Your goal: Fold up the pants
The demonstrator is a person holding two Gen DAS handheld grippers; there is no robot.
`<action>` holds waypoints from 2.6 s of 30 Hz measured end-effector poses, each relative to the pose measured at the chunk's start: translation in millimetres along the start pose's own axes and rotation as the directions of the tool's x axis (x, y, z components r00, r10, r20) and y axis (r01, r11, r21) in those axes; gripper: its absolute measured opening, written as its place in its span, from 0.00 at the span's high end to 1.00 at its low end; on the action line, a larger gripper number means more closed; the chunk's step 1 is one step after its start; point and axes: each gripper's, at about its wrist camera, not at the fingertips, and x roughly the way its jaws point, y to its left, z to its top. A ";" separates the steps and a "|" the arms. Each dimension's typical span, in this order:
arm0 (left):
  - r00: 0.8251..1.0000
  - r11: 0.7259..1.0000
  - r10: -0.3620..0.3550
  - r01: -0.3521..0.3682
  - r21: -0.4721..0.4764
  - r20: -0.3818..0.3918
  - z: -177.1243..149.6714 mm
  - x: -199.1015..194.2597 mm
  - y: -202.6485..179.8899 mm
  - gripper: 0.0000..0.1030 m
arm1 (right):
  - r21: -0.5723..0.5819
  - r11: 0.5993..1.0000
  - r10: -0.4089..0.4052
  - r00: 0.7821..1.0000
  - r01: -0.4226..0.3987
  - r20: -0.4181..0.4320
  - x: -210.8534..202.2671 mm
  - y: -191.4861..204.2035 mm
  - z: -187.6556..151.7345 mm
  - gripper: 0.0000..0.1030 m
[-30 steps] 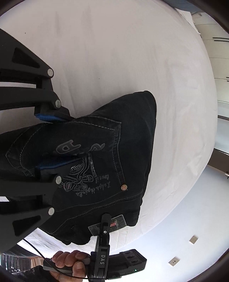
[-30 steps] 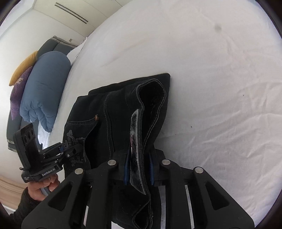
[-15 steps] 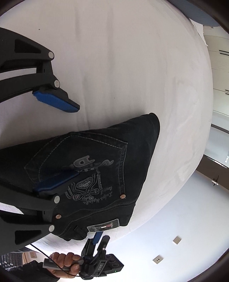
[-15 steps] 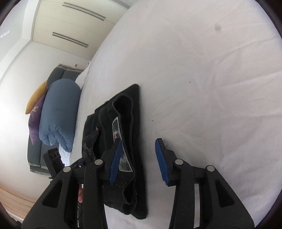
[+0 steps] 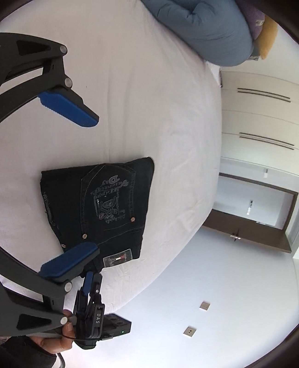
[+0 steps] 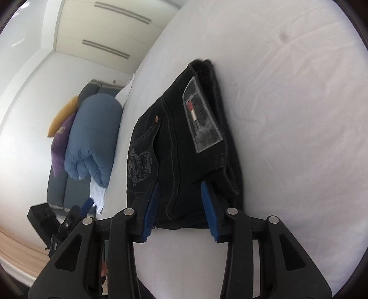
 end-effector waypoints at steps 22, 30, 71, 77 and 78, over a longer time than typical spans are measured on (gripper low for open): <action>0.892 0.968 0.162 -0.226 0.106 0.422 19.5 -225.8 -74.0 0.00 | -0.335 0.650 -0.212 0.586 0.682 0.782 -176.2 234.5 -178.0 0.00; 0.949 0.977 0.124 -0.167 0.129 0.291 29.7 -217.2 -75.7 0.00 | -0.338 0.667 -0.162 0.572 0.664 0.804 -224.4 269.6 -193.0 0.00; 0.957 0.970 0.243 -0.240 0.042 -0.161 -26.9 -108.5 -55.6 0.00 | -0.320 0.662 -0.529 0.725 0.678 0.442 -125.5 226.8 -176.7 0.00; 0.956 0.970 0.242 -0.238 0.044 -0.164 -28.4 -108.5 -57.3 0.00 | -0.322 0.664 -0.529 0.728 0.675 0.436 -123.9 227.4 -178.2 0.00; 0.956 0.970 0.243 -0.239 0.044 -0.164 -28.4 -108.5 -57.5 0.00 | -0.322 0.665 -0.528 0.729 0.674 0.435 -123.8 227.0 -178.2 0.00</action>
